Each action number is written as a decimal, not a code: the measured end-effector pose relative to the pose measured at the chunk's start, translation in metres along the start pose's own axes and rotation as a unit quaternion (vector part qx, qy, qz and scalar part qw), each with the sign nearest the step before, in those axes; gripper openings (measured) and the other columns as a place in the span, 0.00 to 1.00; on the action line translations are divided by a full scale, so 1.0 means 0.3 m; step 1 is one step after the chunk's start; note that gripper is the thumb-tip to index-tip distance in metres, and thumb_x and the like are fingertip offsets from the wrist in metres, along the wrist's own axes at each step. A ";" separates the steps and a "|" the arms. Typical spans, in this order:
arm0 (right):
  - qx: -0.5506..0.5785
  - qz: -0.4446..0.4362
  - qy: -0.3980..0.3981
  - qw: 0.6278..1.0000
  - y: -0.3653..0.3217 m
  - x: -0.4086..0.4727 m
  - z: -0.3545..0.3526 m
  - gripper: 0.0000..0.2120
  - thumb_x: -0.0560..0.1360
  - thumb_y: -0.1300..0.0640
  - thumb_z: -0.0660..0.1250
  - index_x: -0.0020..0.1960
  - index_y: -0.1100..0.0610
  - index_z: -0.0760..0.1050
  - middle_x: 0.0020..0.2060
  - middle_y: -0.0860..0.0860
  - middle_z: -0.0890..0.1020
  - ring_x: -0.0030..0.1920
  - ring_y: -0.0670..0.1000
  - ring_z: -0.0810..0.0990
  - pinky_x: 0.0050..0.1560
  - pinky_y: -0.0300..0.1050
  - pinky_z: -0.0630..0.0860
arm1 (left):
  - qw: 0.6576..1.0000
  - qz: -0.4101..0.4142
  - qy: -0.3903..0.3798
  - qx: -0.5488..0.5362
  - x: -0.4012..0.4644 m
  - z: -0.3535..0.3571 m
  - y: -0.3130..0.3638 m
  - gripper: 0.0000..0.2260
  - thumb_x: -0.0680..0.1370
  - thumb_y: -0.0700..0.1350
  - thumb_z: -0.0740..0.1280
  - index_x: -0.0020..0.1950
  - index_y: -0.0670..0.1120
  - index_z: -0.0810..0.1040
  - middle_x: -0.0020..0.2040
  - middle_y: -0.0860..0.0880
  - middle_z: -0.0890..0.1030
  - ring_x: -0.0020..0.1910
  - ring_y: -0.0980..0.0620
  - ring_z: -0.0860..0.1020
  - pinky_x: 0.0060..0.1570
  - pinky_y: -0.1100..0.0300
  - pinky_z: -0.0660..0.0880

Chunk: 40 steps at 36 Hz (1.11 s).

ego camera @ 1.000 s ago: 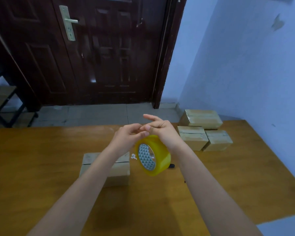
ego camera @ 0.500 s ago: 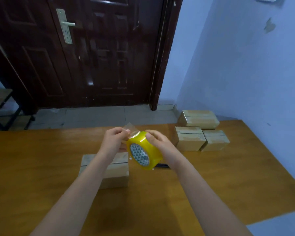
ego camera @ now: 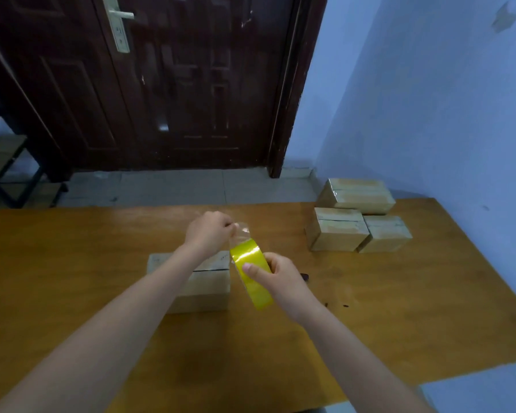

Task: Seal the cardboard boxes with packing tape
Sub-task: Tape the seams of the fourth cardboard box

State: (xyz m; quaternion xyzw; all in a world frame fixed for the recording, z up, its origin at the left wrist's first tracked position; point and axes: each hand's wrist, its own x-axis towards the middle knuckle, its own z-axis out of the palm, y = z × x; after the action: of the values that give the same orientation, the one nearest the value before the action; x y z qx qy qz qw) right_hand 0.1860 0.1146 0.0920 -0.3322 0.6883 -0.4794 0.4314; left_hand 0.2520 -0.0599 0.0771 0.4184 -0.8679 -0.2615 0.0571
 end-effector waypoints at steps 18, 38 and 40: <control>0.027 0.216 -0.009 0.976 0.193 0.008 0.116 0.24 0.75 0.42 0.66 0.52 0.65 0.74 0.42 0.55 0.78 0.43 0.53 0.78 0.45 0.46 0.73 | 0.988 -0.015 -0.018 -0.154 0.058 0.183 -0.187 0.12 0.79 0.51 0.66 0.37 0.49 0.80 0.33 0.51 0.78 0.37 0.49 0.75 0.36 0.56 0.66; 0.015 0.260 -0.027 0.965 0.227 0.045 0.147 0.22 0.76 0.45 0.65 0.54 0.65 0.74 0.43 0.55 0.78 0.45 0.54 0.80 0.44 0.45 0.74 | 0.997 0.021 0.056 -0.052 0.044 0.262 -0.229 0.14 0.80 0.52 0.63 0.42 0.47 0.83 0.40 0.46 0.83 0.43 0.43 0.78 0.39 0.56 0.59; 0.018 0.258 -0.025 0.966 0.226 0.048 0.148 0.17 0.77 0.45 0.65 0.52 0.61 0.75 0.42 0.55 0.78 0.43 0.53 0.79 0.43 0.45 0.73 | 0.997 0.023 0.054 -0.051 0.041 0.263 -0.228 0.14 0.80 0.52 0.63 0.39 0.48 0.81 0.38 0.45 0.82 0.42 0.43 0.78 0.39 0.56 0.58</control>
State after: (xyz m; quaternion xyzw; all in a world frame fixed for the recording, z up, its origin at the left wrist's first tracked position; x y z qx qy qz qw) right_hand 0.2177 0.1070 0.0163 -0.1473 0.7306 -0.3559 0.5637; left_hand 0.2667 -0.0723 -0.0264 0.4088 -0.8584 -0.2810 0.1311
